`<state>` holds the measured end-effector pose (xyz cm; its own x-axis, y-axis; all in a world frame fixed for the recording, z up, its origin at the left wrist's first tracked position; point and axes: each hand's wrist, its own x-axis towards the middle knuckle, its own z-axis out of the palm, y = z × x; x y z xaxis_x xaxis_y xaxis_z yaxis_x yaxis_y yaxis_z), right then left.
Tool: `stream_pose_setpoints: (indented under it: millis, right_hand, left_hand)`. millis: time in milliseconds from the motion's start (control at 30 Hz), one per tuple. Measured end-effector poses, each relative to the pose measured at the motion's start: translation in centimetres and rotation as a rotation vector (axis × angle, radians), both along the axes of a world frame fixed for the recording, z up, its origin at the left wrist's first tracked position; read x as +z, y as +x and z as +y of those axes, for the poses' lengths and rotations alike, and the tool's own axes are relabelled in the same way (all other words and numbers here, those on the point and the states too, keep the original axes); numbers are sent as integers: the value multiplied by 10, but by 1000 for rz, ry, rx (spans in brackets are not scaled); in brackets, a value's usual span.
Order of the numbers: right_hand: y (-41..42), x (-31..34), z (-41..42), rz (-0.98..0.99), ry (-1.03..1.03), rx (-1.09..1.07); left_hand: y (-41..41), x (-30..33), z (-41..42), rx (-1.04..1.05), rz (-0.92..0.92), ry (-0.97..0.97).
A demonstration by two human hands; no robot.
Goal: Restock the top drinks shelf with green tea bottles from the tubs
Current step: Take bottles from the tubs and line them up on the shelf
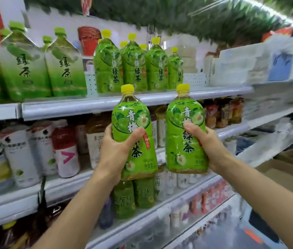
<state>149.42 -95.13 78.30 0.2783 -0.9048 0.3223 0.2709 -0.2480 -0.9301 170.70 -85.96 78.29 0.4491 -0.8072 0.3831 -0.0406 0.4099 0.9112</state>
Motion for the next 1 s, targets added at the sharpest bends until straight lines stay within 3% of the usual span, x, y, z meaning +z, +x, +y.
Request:
stream_pose_setpoints:
  millis: [433,667,1000]
  right_hand:
    - [-38,100,-193,8,-139,102]
    - [-23,164,-279,-88,-269,95]
    - [26,181,-351,-59,-312,204]
  left_hand:
    - [-59,63,-144,198,-23,-111]
    - [-90,103,-208,365,-22,-151]
    - [-83,116,-238,519,-28,-151]
